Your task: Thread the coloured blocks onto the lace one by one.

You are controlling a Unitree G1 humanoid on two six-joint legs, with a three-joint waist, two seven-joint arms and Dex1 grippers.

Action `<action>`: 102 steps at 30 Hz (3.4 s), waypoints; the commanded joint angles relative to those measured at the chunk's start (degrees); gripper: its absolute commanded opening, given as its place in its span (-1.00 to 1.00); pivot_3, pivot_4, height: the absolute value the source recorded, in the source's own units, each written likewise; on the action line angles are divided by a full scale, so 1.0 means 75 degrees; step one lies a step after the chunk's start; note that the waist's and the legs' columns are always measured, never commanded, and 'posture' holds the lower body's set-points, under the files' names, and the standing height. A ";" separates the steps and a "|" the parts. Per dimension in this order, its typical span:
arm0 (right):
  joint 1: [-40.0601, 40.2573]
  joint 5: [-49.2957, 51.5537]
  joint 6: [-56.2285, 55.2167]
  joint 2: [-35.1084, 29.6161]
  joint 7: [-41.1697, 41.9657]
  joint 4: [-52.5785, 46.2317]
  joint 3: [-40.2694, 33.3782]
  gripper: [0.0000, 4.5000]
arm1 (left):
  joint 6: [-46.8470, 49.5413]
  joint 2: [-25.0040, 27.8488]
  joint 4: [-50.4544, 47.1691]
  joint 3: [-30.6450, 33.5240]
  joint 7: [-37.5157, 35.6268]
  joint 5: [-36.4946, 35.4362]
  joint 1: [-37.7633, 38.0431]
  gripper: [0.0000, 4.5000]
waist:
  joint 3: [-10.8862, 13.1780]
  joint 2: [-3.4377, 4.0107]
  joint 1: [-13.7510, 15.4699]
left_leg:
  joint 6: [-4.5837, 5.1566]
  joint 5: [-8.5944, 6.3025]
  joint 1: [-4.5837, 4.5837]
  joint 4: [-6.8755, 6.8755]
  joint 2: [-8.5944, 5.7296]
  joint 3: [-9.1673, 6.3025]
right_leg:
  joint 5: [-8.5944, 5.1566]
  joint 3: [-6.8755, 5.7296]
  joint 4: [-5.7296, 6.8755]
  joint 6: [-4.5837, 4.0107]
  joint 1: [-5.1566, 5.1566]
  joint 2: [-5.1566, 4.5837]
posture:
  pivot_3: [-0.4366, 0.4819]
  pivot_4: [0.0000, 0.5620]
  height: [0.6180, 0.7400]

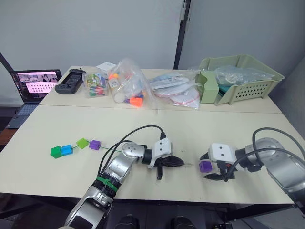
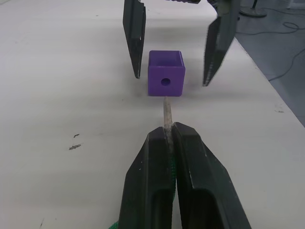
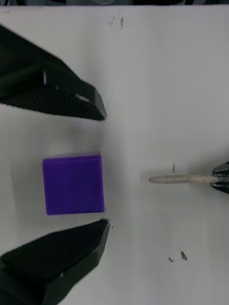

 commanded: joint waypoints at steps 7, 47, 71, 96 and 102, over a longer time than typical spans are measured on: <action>0.0150 -0.0357 -0.0117 -0.0009 -0.0075 0.0021 -0.0043 -0.47 | -0.0160 -0.0168 -0.0106 -0.0081 0.0077 0.0143 -0.0182 -1.00 | 0.0000 0.0000 0.0009 | 0.0000 0.0000 0.0004 0.0001 0.0002 0.0000 | 0.0000 -0.0001 0.0001 0.0000 0.0004 0.0002 | -0.05 -0.47 0.91; 0.0472 -0.0215 0.0536 0.0303 -0.0094 -0.0056 -0.0314 -0.47 | -0.0929 -0.1845 0.1858 -0.0451 0.0323 0.0634 -0.0908 -0.85 | 0.0000 -0.0003 0.0064 | 0.0003 -0.0002 0.0074 0.0001 -0.0001 -0.0007 | -0.0001 -0.0009 -0.0026 0.0001 0.0101 0.0004 | -0.05 -0.47 0.91; 0.0477 -0.0257 0.0704 0.0409 -0.0173 -0.0121 -0.0280 -0.47 | -0.0895 -0.0948 0.1364 -0.0386 0.0016 0.0787 -0.0696 0.51 | -0.0001 -0.0003 0.0039 | 0.0003 -0.0002 0.0080 0.0000 0.0005 -0.0009 | -0.0002 -0.0010 -0.0026 0.0001 0.0108 0.0009 | -0.05 -0.47 0.91; 0.0164 -0.0212 0.1323 0.0818 -0.0144 -0.0556 0.0080 -0.47 | -0.0861 -0.1331 0.1569 -0.0480 0.0198 0.0945 -0.0856 -1.00 | 0.0000 -0.0004 -0.0099 | 0.0003 -0.0003 0.0082 -0.0007 0.0013 -0.0013 | -0.0003 -0.0009 -0.0026 -0.0001 0.0106 0.0021 | -0.05 -0.47 0.91; -0.0127 -0.0219 0.1578 0.1060 -0.0085 -0.0693 0.0296 -0.47 | -0.0877 -0.1271 0.1554 -0.0469 0.0210 0.0957 -0.0797 -1.00 | 0.0000 -0.0004 -0.0199 | 0.0004 -0.0004 0.0094 -0.0020 0.0028 -0.0020 | -0.0008 -0.0008 -0.0022 -0.0011 0.0106 0.0041 | -0.05 -0.47 0.91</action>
